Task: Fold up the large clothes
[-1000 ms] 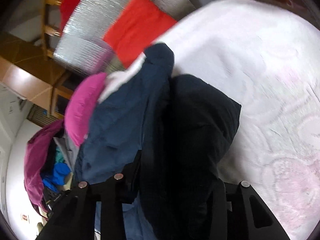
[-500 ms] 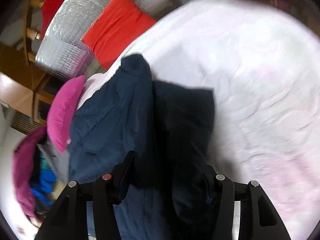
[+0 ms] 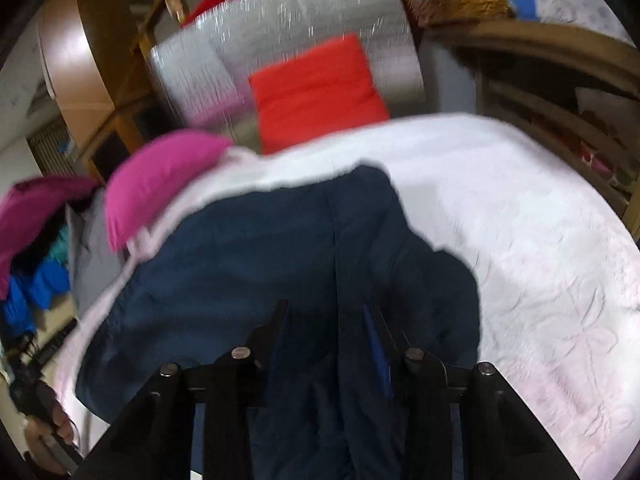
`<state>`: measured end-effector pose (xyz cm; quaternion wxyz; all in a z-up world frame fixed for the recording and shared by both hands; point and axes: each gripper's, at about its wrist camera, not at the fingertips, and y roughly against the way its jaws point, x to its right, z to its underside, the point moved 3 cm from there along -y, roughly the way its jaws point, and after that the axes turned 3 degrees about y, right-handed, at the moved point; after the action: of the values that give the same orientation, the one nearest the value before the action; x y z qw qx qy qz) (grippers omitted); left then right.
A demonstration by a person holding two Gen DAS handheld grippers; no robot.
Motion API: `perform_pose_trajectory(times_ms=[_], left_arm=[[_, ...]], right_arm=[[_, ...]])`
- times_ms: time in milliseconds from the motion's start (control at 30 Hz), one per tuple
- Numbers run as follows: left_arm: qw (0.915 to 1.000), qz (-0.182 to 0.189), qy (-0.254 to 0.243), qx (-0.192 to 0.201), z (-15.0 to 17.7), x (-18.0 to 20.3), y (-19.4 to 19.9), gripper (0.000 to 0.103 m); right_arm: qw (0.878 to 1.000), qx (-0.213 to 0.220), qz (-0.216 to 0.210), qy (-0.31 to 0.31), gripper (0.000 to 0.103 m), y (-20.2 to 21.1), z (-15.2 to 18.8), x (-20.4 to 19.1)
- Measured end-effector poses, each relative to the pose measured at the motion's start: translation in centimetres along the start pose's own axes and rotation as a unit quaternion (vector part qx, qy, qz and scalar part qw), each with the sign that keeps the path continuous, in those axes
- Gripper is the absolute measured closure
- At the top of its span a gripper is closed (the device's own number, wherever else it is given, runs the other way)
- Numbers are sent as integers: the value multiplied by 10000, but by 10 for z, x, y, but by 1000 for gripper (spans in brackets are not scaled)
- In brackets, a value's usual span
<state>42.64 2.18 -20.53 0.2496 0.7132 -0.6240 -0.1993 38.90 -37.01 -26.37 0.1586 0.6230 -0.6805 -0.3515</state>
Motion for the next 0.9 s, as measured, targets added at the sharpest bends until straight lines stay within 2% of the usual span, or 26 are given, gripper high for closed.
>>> perform_pose_trajectory(times_ms=[133, 233, 433, 500, 633, 900], left_arm=[[10000, -30, -25, 12, -2, 6, -4, 34], [10000, -51, -25, 24, 0, 5, -4, 34], [9999, -92, -64, 0, 0, 10, -10, 34], [9999, -87, -69, -15, 0, 13, -13, 34], [9998, -128, -168, 14, 0, 20, -16, 34], [9995, -133, -288, 10, 2, 29, -15, 34]], right_arm=[[9968, -756, 250, -121, 66, -31, 14, 12], [9970, -723, 222, -181, 66, -31, 12, 15], [9982, -277, -120, -524, 63, -23, -10, 19], [9980, -305, -67, -554, 64, -30, -16, 22], [9949, -626, 36, -792, 63, -61, -14, 37], [9951, -647, 71, -746, 63, -62, -17, 35]])
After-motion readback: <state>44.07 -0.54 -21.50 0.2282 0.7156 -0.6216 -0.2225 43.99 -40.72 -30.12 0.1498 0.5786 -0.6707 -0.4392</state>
